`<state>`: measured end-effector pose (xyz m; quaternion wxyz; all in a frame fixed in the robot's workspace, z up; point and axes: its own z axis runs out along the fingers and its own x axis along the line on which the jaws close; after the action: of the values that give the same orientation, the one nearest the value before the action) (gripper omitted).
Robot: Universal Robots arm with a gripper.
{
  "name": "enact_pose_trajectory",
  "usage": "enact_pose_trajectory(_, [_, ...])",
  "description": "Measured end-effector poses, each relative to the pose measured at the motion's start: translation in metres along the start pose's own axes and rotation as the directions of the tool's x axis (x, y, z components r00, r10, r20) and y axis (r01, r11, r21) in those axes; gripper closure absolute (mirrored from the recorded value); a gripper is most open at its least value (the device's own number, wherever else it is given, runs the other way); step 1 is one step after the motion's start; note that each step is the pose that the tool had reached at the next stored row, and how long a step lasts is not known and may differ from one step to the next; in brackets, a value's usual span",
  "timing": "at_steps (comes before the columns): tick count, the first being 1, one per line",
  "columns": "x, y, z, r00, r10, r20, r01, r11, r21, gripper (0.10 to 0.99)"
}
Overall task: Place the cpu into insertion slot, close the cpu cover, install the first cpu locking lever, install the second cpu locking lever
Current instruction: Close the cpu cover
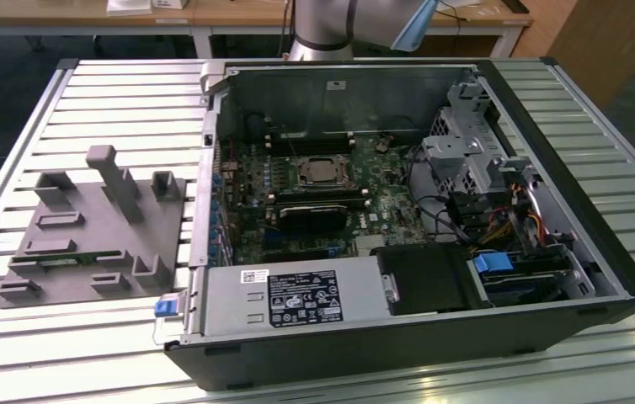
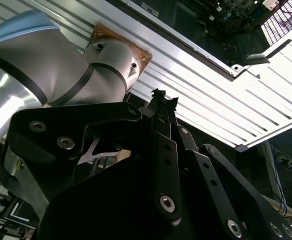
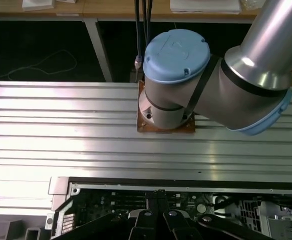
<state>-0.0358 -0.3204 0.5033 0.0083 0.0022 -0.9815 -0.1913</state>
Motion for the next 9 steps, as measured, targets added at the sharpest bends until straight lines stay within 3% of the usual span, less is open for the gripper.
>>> enact_pose_trajectory(2, [-0.0001, -0.001, 0.0024, 1.0, 0.0, 0.0, 0.0, 1.0, 0.004, 0.984])
enact_pose_trajectory(3, [-0.0002, -0.0065, 0.0159, 1.0, 0.001, 0.0, -0.001, 0.9971, 0.077, 0.984])
enact_pose_trajectory(4, [-0.0003, -0.0066, 0.0162, 1.0, 0.002, -0.0001, -0.002, 0.9932, 0.116, 0.984])
enact_pose_trajectory(6, [-0.0003, -0.0067, 0.0167, 1.0, 0.002, -0.0001, -0.002, 0.9902, 0.14, 0.984])
enact_pose_trajectory(9, [-0.0004, -0.0078, 0.0193, 1.0, 0.003, -0.0001, -0.003, 0.9884, 0.152, 0.984])
